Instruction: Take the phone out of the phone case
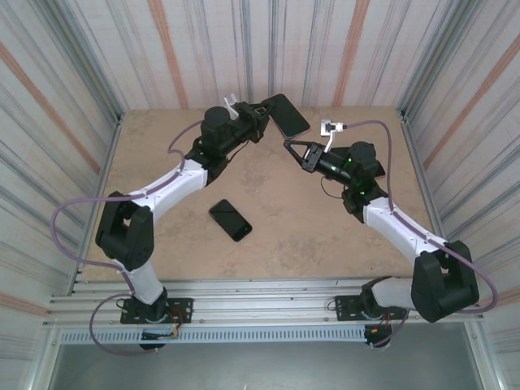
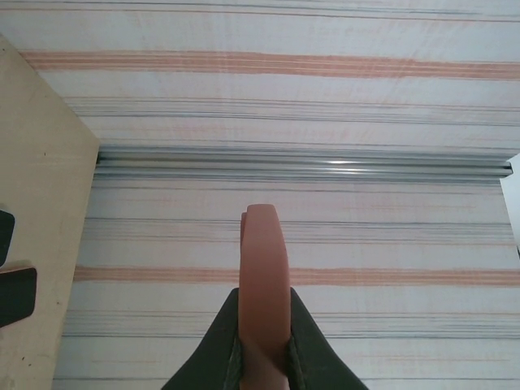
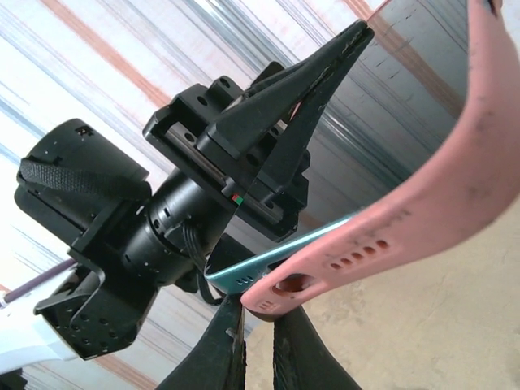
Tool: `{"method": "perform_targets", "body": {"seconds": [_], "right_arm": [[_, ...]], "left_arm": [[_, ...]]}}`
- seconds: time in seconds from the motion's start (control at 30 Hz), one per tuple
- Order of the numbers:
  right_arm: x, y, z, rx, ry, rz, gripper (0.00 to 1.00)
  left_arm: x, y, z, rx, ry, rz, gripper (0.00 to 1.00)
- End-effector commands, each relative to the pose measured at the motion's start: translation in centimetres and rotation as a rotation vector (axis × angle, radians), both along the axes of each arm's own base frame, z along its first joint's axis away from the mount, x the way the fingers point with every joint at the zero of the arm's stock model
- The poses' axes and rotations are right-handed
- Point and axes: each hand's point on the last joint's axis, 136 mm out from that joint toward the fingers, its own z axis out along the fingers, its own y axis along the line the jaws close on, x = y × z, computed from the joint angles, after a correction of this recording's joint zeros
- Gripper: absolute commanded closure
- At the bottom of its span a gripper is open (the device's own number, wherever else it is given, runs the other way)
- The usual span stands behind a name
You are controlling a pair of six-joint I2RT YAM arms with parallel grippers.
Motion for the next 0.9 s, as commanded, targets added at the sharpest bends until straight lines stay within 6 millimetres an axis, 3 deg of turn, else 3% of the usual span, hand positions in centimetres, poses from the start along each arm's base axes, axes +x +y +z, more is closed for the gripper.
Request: {"method": "perform_targets", "body": {"seconds": [0.0,0.07,0.27,0.47,0.67,0.87], "right_arm": [[1.4,-1.8,-1.6,-0.085,0.038,-0.092,1.00],[1.3,-2.1,-1.4,-0.077,0.036,-0.089,0.98],[0.2,-2.4,-0.8,-0.087,-0.005,-0.004,0.73],[-1.4,-3.0,-0.2,-0.169,-0.085,0.142,0.55],[-3.6,-2.1,-1.1,-0.319,-0.197,0.335,0.50],[-3.2,-1.5,-1.5,-0.348,-0.243,0.434,0.51]], "left_arm": [[-2.8,0.3,7.3,-0.073,-0.159,-0.073,1.00],[-2.8,0.8,7.2,-0.038,-0.184,-0.059,1.00],[-2.3,2.4,6.6,0.083,-0.271,-0.047,1.00],[-2.4,3.2,8.0,0.249,-0.530,-0.100,1.00],[-3.2,2.2,7.8,0.351,-0.756,-0.266,1.00],[-4.7,1.9,9.1,0.361,-0.974,-0.350,1.00]]}}
